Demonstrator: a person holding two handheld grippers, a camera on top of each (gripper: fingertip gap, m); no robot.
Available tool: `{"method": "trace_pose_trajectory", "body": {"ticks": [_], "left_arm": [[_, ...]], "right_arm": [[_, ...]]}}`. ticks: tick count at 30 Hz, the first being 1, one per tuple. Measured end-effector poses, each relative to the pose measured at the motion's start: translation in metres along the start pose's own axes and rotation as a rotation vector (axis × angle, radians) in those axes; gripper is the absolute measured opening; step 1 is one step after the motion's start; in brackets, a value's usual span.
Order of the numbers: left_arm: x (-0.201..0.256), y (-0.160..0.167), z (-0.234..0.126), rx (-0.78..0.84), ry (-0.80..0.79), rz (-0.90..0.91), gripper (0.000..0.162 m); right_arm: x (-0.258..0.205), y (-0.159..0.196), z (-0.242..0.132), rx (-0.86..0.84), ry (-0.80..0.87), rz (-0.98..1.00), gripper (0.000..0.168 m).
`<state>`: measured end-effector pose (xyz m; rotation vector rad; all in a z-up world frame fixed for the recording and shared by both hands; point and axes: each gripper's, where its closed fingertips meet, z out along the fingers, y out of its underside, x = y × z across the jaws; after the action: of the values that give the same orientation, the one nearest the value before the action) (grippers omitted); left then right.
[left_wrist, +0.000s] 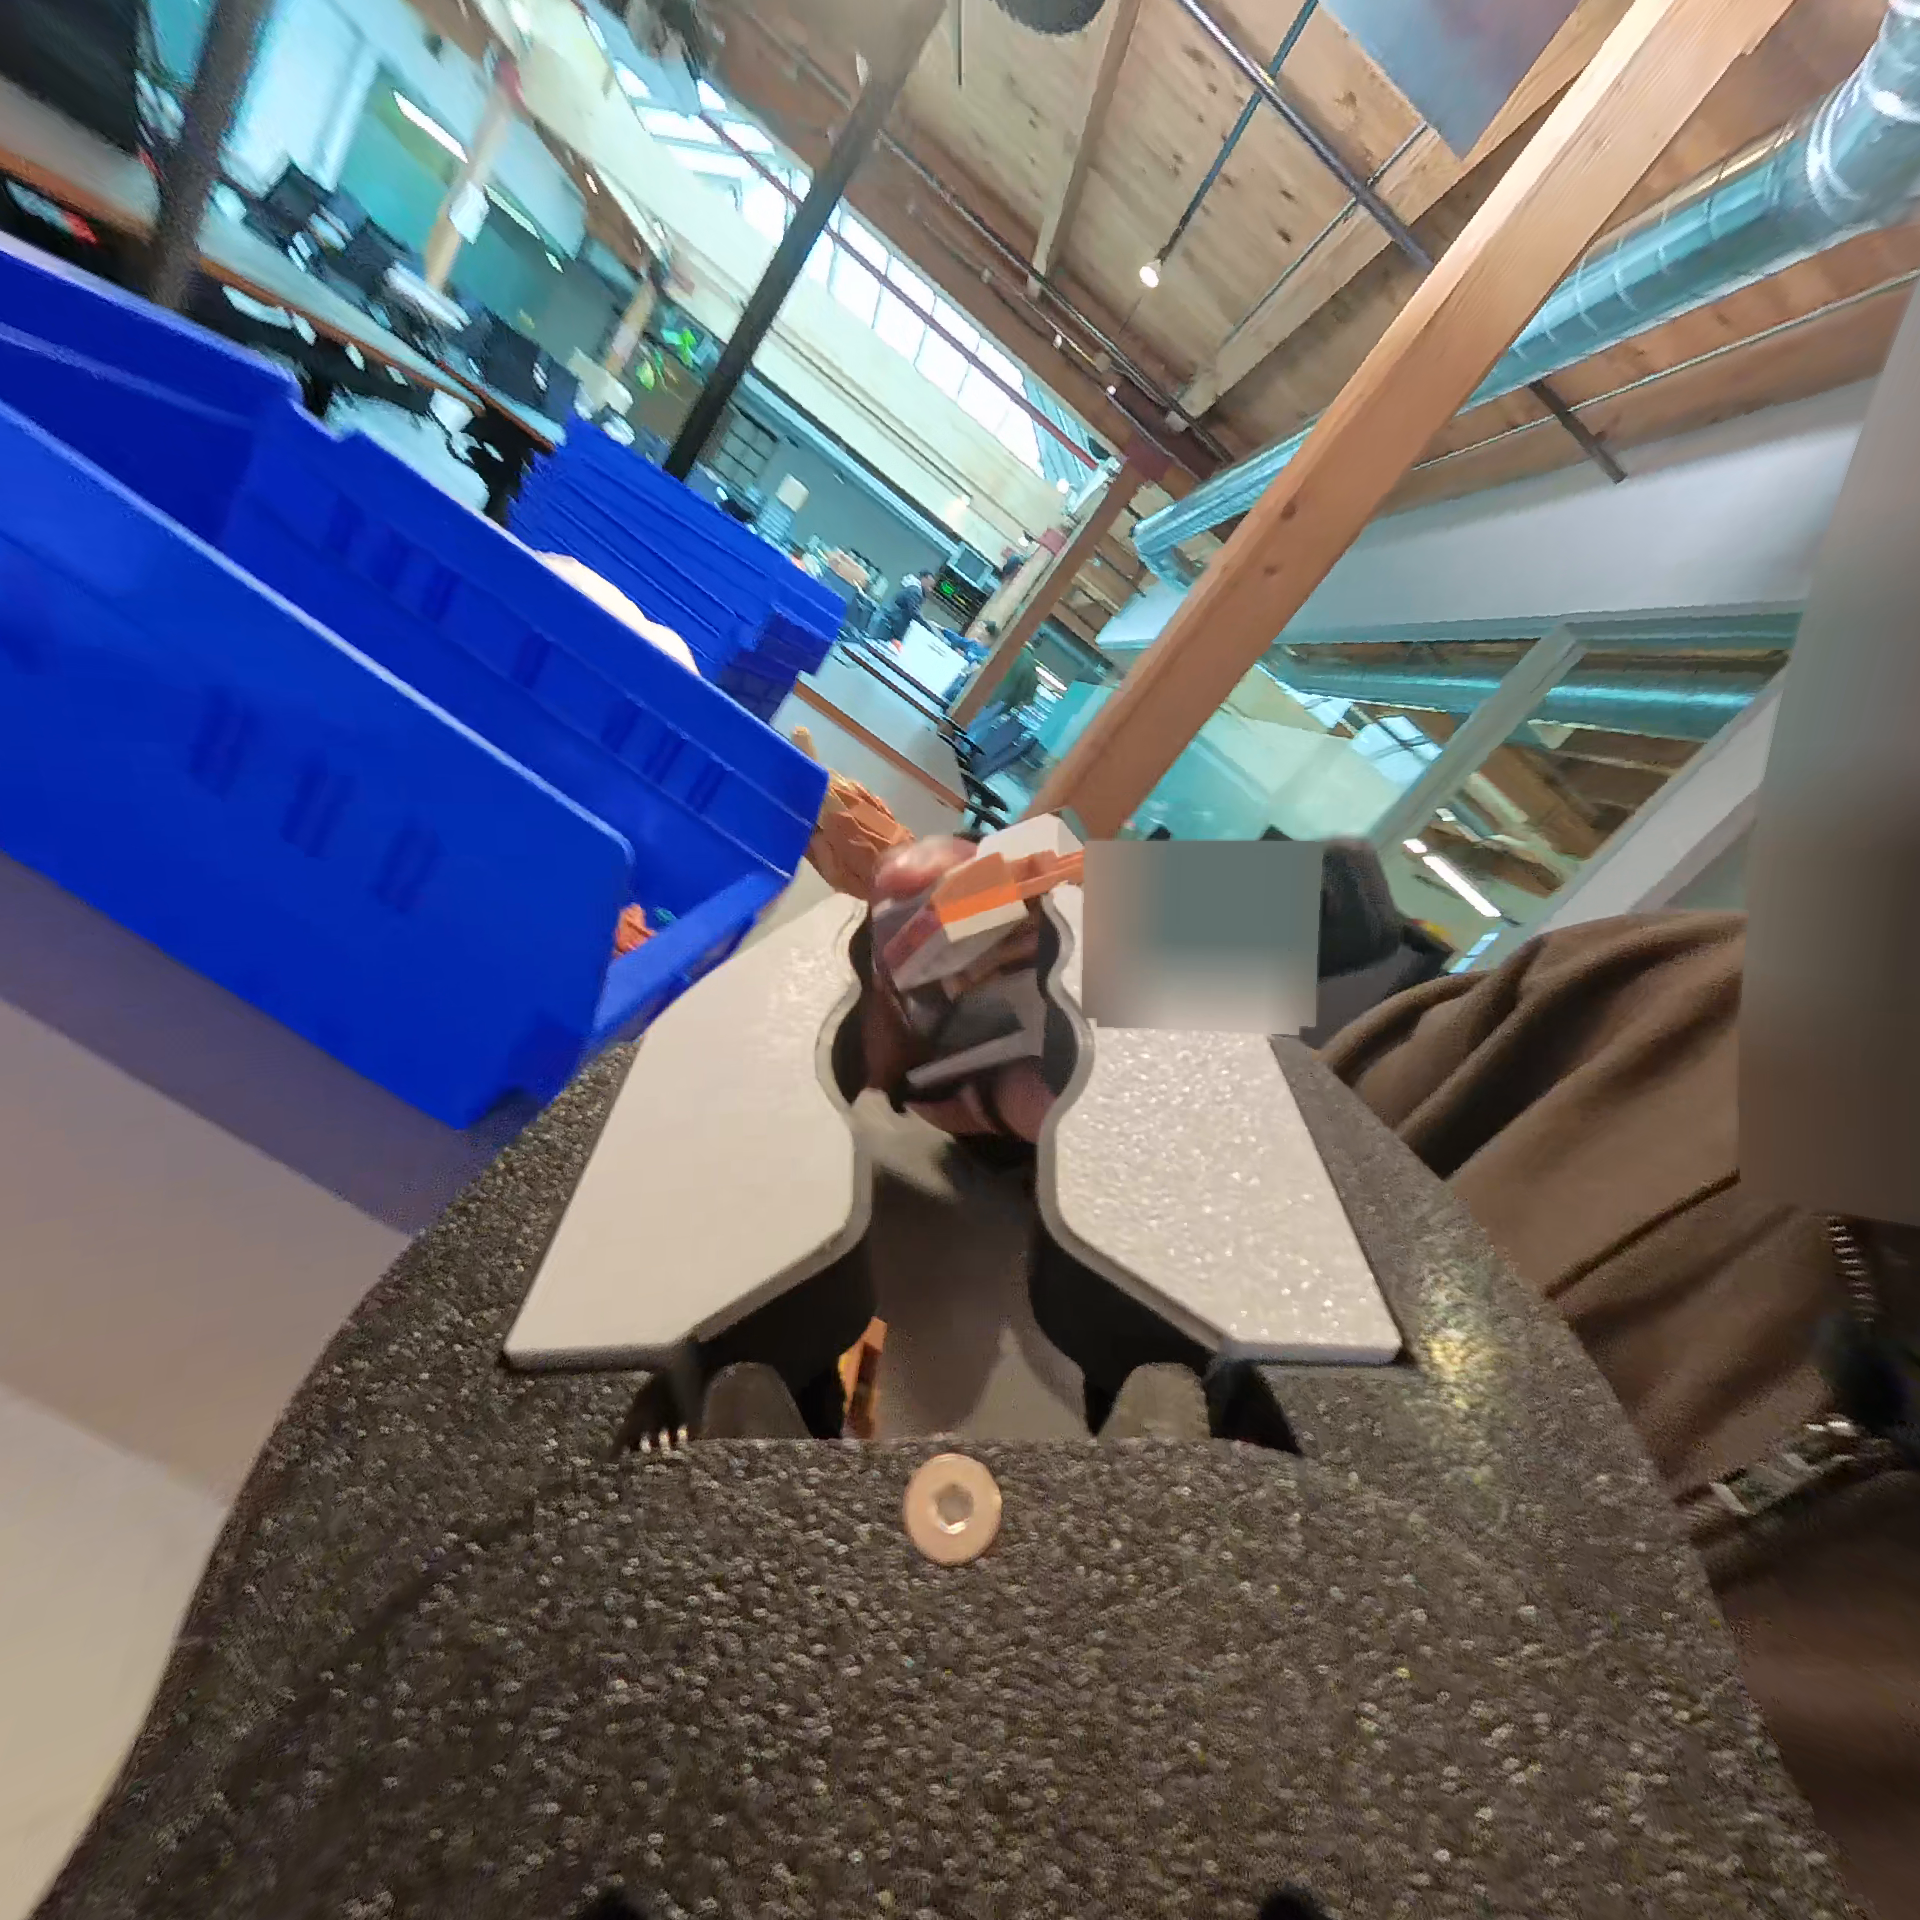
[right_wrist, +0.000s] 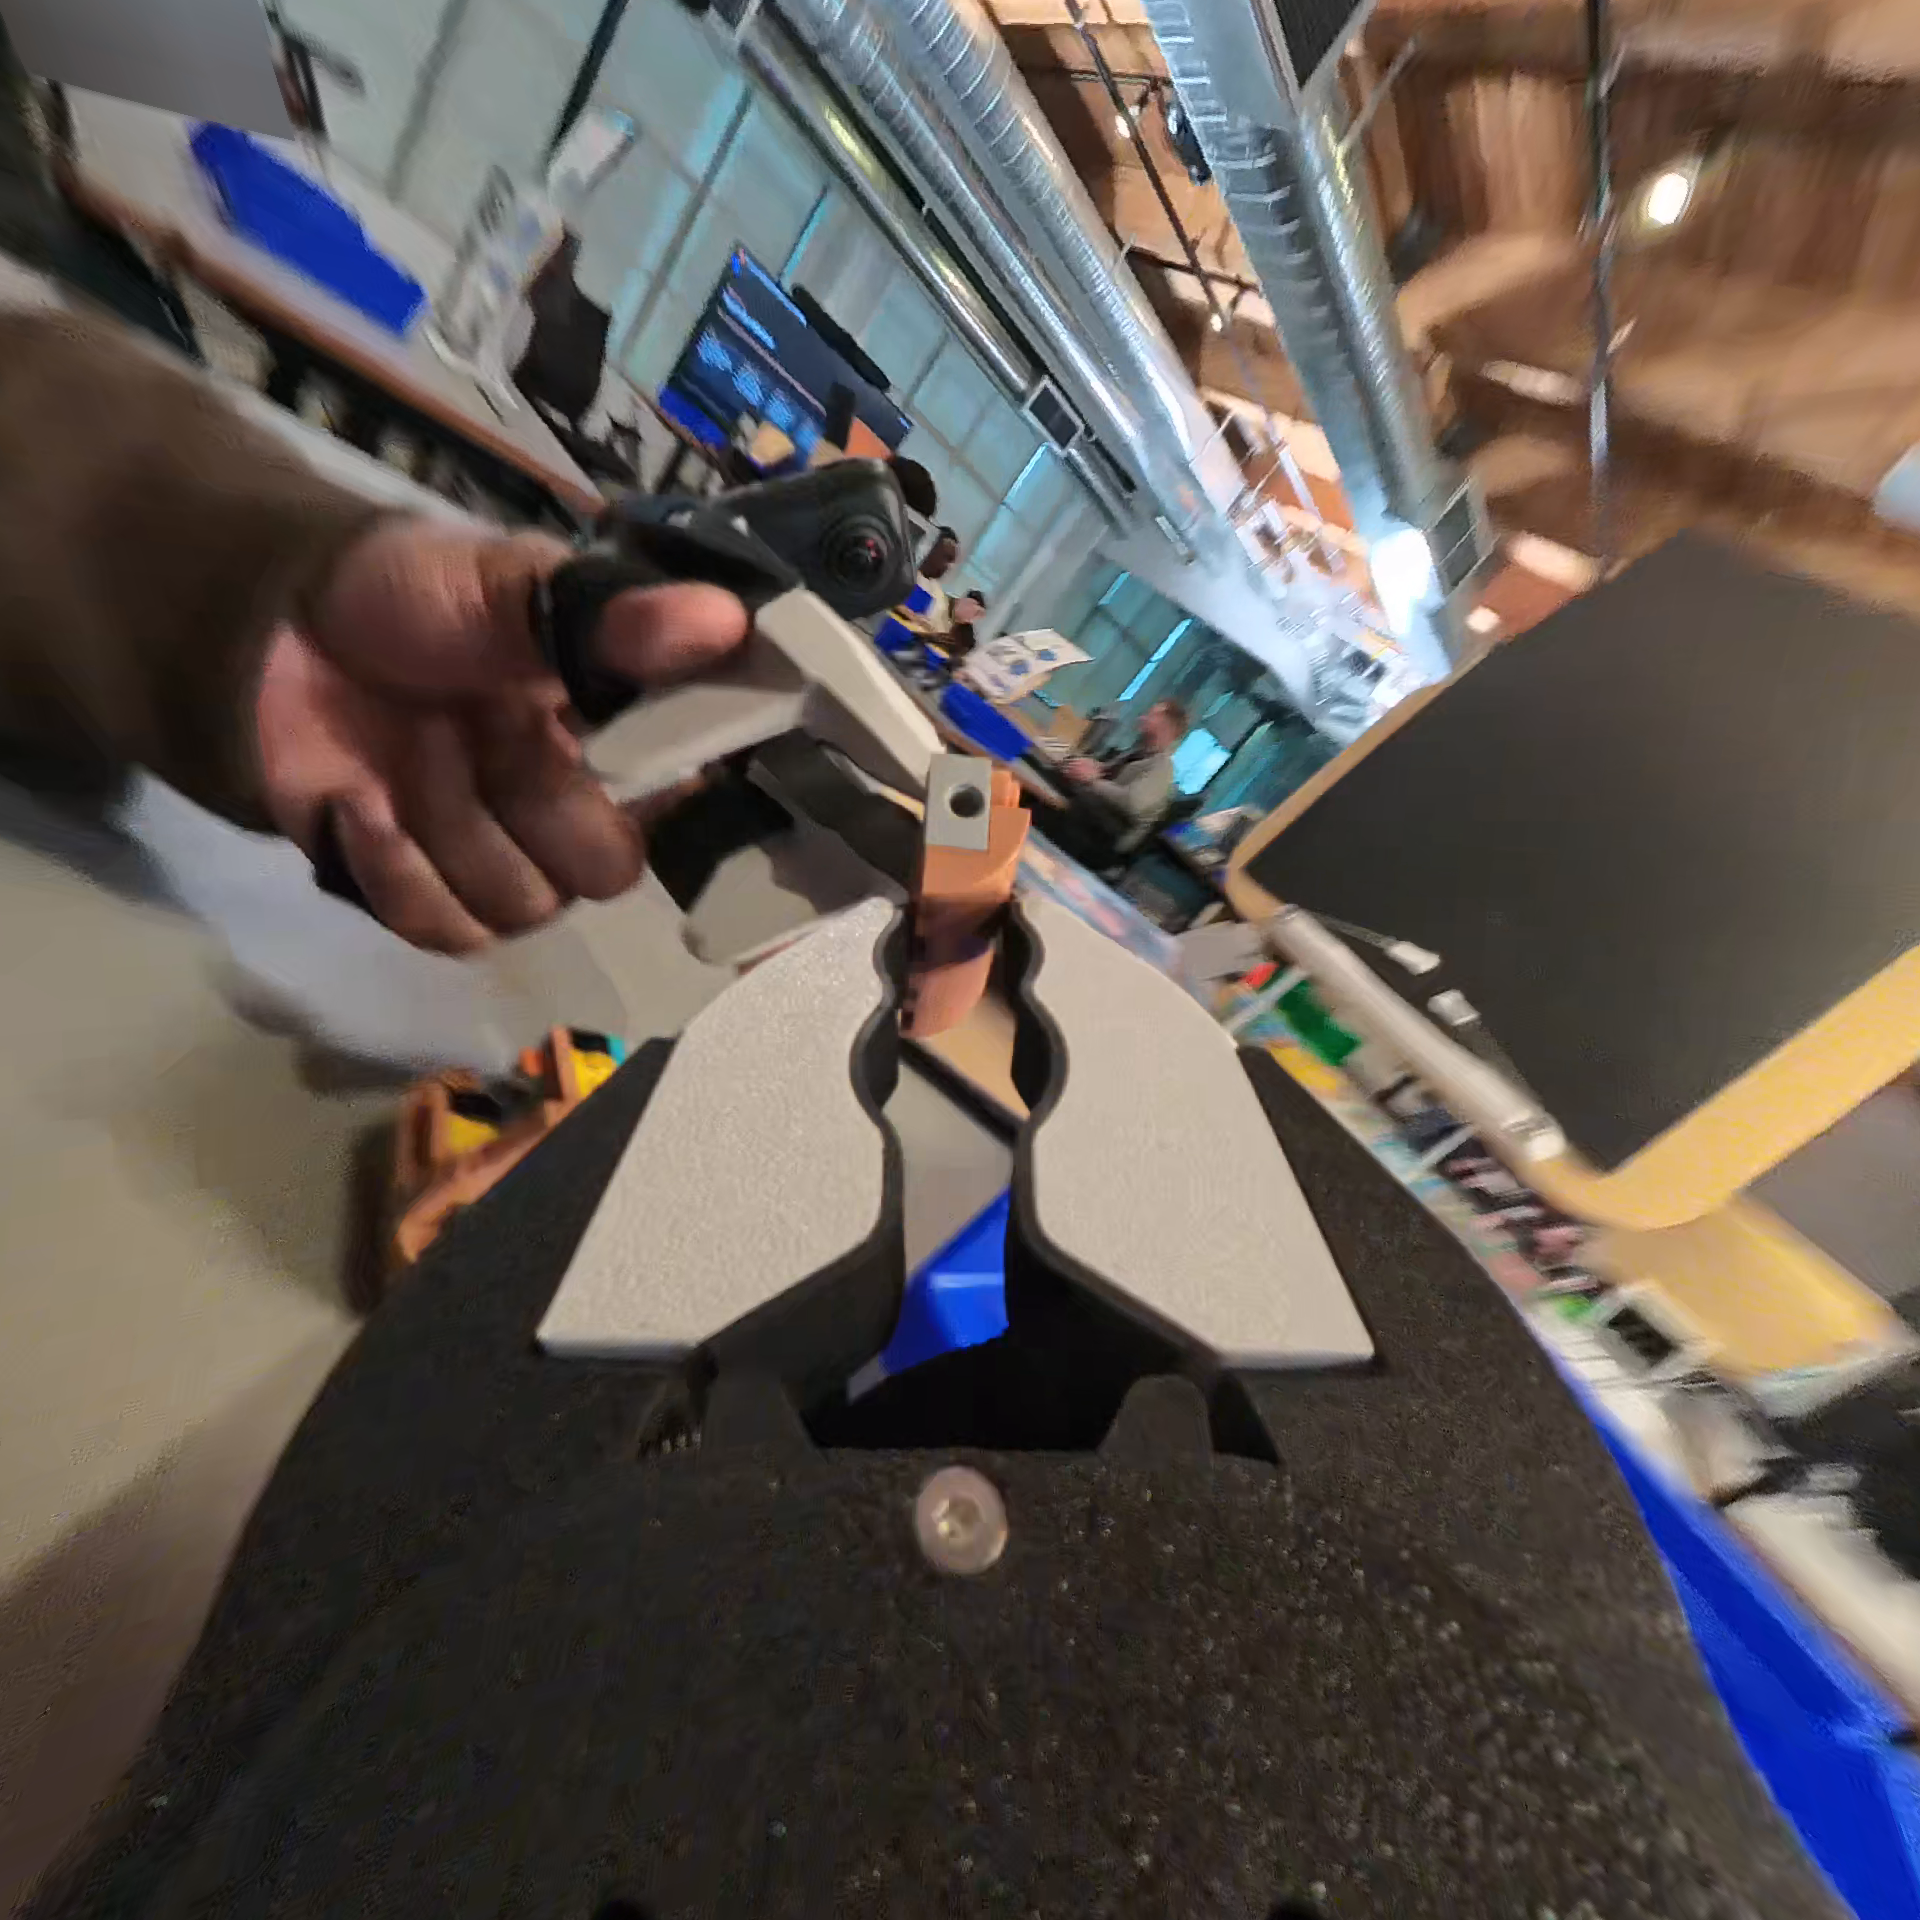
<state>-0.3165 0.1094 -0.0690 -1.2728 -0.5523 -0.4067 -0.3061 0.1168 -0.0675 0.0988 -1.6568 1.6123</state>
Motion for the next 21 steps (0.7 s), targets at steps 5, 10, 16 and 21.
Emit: {"method": "trace_pose_trajectory", "body": {"ticks": [5, 10, 16, 21], "left_arm": [[0.004, -0.001, -0.001, 0.009, 0.099, -0.248, 0.033], [0.005, 0.008, 0.002, -0.056, 0.103, -0.324, 0.034], [0.011, 0.012, 0.006, -0.077, 0.116, -0.339, 0.034], [0.005, 0.017, 0.007, -0.083, 0.089, -0.370, 0.026]], "right_arm": [[0.002, 0.007, -0.004, -0.049, 0.076, -0.374, 0.015], [-0.002, 0.010, -0.001, -0.088, 0.105, -0.612, 0.015], [-0.008, 0.006, 0.001, -0.083, 0.131, -0.765, 0.015], [-0.015, 0.008, 0.005, -0.085, 0.119, -0.857, 0.015]]}}
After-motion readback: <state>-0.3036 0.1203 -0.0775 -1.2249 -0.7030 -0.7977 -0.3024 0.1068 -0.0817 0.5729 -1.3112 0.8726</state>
